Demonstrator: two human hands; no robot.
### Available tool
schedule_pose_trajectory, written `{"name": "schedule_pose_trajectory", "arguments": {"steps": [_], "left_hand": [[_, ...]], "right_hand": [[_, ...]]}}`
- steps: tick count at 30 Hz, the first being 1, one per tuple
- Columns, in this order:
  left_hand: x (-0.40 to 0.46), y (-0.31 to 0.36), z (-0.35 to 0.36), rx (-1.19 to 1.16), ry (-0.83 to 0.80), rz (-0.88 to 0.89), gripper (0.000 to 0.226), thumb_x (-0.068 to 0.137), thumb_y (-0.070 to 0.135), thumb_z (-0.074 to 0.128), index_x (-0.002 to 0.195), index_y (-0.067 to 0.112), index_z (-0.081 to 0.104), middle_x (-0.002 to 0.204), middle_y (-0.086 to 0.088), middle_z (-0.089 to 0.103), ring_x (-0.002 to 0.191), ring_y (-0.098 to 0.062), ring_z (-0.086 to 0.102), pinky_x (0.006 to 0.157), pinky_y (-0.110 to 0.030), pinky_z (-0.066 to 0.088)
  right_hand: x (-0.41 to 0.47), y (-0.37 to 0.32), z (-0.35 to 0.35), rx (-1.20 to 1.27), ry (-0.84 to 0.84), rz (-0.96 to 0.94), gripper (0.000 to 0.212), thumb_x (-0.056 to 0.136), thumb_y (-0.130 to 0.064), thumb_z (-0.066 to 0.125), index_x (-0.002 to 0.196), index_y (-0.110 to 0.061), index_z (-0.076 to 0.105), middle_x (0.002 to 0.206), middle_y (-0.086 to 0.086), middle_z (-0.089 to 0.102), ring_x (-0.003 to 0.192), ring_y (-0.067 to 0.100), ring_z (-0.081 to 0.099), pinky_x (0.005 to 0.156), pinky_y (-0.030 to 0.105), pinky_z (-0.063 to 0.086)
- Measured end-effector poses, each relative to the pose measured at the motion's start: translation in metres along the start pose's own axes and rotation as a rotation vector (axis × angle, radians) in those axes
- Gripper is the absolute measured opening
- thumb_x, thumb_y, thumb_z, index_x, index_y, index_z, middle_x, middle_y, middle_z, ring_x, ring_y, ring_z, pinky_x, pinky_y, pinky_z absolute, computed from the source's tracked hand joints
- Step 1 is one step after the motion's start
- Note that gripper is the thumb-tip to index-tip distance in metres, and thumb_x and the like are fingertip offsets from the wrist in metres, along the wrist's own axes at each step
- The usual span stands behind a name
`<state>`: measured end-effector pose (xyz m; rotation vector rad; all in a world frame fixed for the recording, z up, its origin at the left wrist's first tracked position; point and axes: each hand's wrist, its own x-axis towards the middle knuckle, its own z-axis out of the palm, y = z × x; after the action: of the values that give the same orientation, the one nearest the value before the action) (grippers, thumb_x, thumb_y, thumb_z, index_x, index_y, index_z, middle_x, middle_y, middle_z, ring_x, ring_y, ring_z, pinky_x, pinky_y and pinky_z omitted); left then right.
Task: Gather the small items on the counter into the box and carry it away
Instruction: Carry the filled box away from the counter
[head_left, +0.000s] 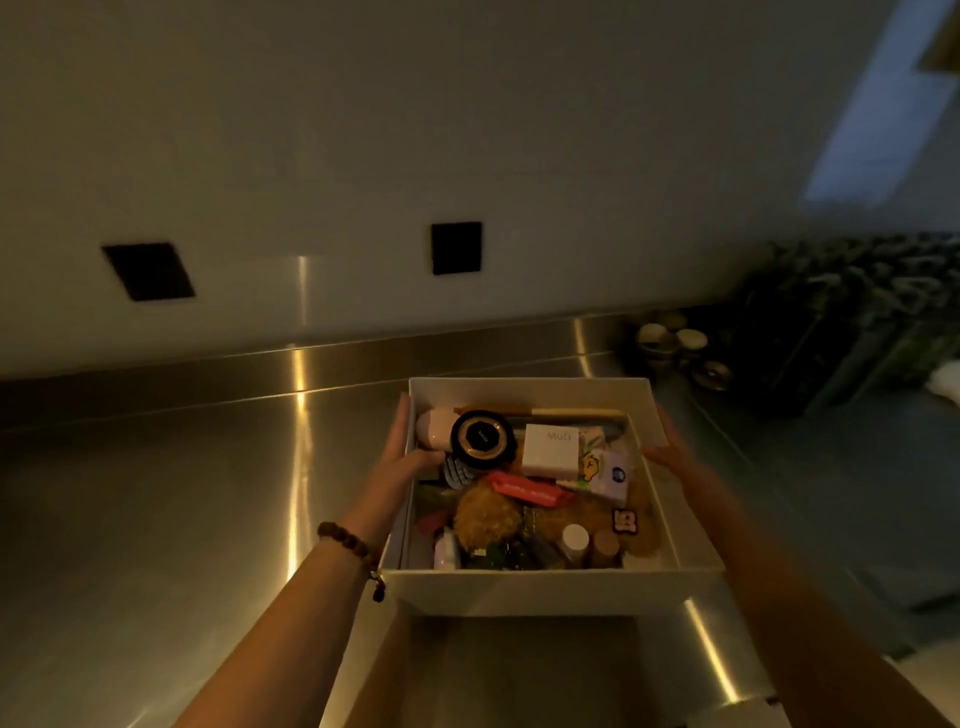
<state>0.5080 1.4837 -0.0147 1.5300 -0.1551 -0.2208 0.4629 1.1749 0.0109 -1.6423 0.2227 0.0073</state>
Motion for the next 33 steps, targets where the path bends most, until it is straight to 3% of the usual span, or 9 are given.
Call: {"name": "schedule_pose_trajectory", "arguments": {"steps": [6, 10, 12, 15, 20, 24, 27, 30, 33], "left_hand": [[0.042, 0.011, 0.143, 0.045, -0.24, 0.038, 0.1, 0.064, 0.013, 0.062, 0.147, 0.027, 0.009, 0.134, 0.011, 0.024, 0.094, 0.016, 0.036, 0.063, -0.001, 0.043], [0.042, 0.011, 0.272, 0.023, -0.452, 0.082, 0.093, 0.065, 0.008, 0.061, 0.143, 0.027, 0.013, 0.129, 0.016, 0.033, 0.092, 0.016, 0.051, 0.068, -0.006, 0.046], [0.034, 0.011, 0.341, 0.01, -0.588, 0.101, 0.087, 0.063, 0.011, 0.062, 0.137, 0.03, 0.02, 0.126, 0.013, 0.041, 0.095, 0.015, 0.055, 0.071, -0.009, 0.048], [0.015, 0.01, 0.442, -0.001, -0.765, 0.118, 0.08, 0.056, 0.025, 0.07, 0.125, 0.041, 0.033, 0.117, 0.019, 0.05, 0.096, 0.015, 0.056, 0.071, -0.009, 0.048], [-0.021, -0.002, 0.58, -0.028, -0.992, 0.056, 0.087, 0.064, 0.023, 0.07, 0.141, 0.033, 0.029, 0.128, 0.0, 0.051, 0.109, -0.009, 0.059, 0.075, -0.022, 0.053], [-0.054, -0.01, 0.684, 0.049, -1.195, 0.054, 0.079, 0.064, 0.035, 0.07, 0.135, 0.039, 0.035, 0.122, 0.009, 0.058, 0.112, -0.011, 0.057, 0.083, -0.028, 0.051], [-0.075, -0.028, 0.76, 0.1, -1.306, 0.006, 0.087, 0.066, 0.027, 0.063, 0.142, 0.035, 0.022, 0.134, 0.008, 0.046, 0.117, -0.008, 0.048, 0.1, -0.036, 0.04], [-0.101, -0.047, 0.835, 0.173, -1.463, -0.04, 0.098, 0.064, 0.023, 0.059, 0.147, 0.031, 0.006, 0.136, 0.008, 0.032, 0.11, -0.002, 0.045, 0.087, -0.016, 0.041], [-0.128, -0.066, 0.908, 0.196, -1.665, -0.025, 0.087, 0.066, 0.019, 0.056, 0.139, 0.038, 0.014, 0.118, 0.017, 0.038, 0.091, 0.015, 0.053, 0.066, -0.005, 0.046]], "right_hand": [[-0.049, 0.004, -0.134, -0.021, 0.177, -0.094, 0.094, 0.047, -0.039, 0.063, 0.134, -0.025, 0.029, 0.115, -0.008, 0.047, 0.092, -0.002, 0.052, 0.064, 0.008, 0.047], [-0.101, 0.032, -0.253, -0.077, 0.375, -0.051, 0.082, 0.068, -0.018, 0.073, 0.138, -0.019, 0.031, 0.136, 0.007, 0.045, 0.104, 0.001, 0.052, 0.086, 0.019, 0.048], [-0.141, 0.044, -0.312, -0.021, 0.492, 0.045, 0.066, 0.088, 0.0, 0.055, 0.144, -0.017, 0.024, 0.147, 0.014, 0.035, 0.118, 0.013, 0.045, 0.097, 0.026, 0.035], [-0.208, 0.055, -0.38, 0.025, 0.55, -0.022, 0.059, 0.084, -0.014, 0.057, 0.136, -0.027, 0.032, 0.134, 0.005, 0.047, 0.113, 0.008, 0.058, 0.084, 0.018, 0.046], [-0.317, 0.069, -0.455, 0.152, 0.696, -0.038, 0.085, 0.068, -0.021, 0.067, 0.142, -0.028, 0.025, 0.129, 0.007, 0.049, 0.115, 0.029, 0.057, 0.087, 0.043, 0.054], [-0.39, 0.089, -0.494, 0.145, 0.959, 0.003, 0.062, 0.072, -0.027, 0.053, 0.13, -0.034, 0.031, 0.115, -0.014, 0.05, 0.092, -0.004, 0.064, 0.066, 0.012, 0.053], [-0.437, 0.112, -0.513, 0.211, 1.132, 0.091, 0.073, 0.071, -0.036, 0.052, 0.138, -0.039, 0.023, 0.133, -0.002, 0.047, 0.112, 0.012, 0.059, 0.089, 0.033, 0.054], [-0.479, 0.138, -0.529, 0.245, 1.332, 0.175, 0.081, 0.071, -0.04, 0.053, 0.143, -0.042, 0.016, 0.149, 0.005, 0.033, 0.13, 0.031, 0.042, 0.106, 0.05, 0.038], [-0.512, 0.163, -0.546, 0.29, 1.511, 0.242, 0.08, 0.075, -0.036, 0.057, 0.144, -0.042, 0.017, 0.146, -0.001, 0.033, 0.125, 0.025, 0.043, 0.102, 0.043, 0.04]]}}
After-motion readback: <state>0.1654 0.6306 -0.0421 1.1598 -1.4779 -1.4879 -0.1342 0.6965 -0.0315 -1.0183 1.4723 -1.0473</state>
